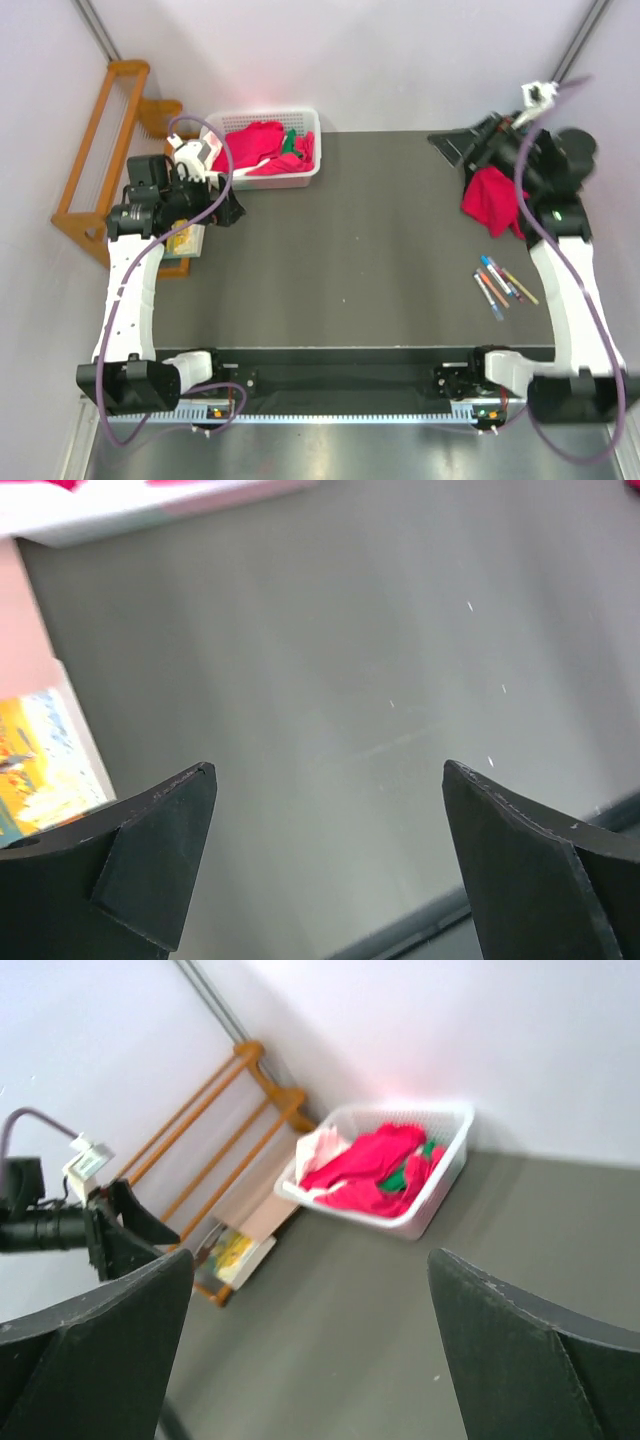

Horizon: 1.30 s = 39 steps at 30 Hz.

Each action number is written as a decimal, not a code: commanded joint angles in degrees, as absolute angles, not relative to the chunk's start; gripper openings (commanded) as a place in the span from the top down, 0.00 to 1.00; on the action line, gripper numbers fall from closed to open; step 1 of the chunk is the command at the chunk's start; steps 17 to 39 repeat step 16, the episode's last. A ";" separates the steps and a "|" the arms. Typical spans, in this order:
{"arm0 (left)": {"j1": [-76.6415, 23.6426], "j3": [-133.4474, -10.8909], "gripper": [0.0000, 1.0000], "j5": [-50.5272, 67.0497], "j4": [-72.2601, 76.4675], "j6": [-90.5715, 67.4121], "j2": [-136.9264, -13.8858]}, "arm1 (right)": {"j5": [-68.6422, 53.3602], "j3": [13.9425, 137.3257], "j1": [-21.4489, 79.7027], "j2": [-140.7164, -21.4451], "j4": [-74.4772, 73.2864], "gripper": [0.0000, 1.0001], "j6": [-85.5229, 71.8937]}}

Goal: Fold and stack the t-shirts
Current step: Reset both grippers

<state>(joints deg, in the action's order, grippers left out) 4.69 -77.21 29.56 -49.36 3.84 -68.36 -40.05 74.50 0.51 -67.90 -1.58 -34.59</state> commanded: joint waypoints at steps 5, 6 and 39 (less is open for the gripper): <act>5.01 -75.59 0.01 24.00 -40.08 0.26 -67.32 | -35.68 61.19 1.41 -51.43 -10.90 0.01 -28.04; 5.01 -75.06 0.01 24.08 -39.82 0.18 -67.24 | -35.77 60.48 1.49 -50.55 -11.25 0.00 -28.04; 5.01 -68.83 0.01 21.10 -32.88 0.62 -63.73 | -32.35 57.48 1.49 -46.49 -17.14 0.01 -25.58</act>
